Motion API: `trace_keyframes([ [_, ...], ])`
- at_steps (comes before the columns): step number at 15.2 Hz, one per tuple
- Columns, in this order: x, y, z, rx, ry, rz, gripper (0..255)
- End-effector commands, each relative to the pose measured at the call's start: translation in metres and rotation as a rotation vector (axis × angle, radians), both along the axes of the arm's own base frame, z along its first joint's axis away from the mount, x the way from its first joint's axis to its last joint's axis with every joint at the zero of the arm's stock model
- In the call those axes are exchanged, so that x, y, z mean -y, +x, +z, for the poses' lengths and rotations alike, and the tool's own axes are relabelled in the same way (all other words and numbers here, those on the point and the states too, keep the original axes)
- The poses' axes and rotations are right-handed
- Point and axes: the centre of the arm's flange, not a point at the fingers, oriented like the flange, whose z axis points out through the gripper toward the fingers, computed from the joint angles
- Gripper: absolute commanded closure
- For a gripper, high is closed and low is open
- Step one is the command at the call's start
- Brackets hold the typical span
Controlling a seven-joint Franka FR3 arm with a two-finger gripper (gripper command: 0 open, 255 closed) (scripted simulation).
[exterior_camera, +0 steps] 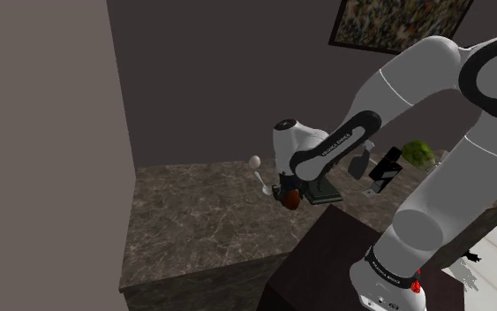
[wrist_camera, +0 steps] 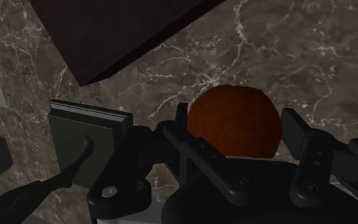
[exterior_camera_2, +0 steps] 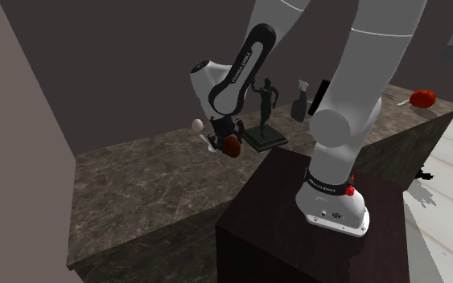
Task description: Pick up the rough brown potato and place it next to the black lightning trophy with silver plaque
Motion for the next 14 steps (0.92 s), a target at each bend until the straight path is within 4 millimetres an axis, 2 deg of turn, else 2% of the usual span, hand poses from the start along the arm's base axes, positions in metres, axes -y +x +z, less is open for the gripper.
trace_keyframes([
  [1,0.0,0.0,0.012,0.0,0.001,0.0,255],
  [14,0.0,0.0,0.08,0.0,0.001,0.0,255],
])
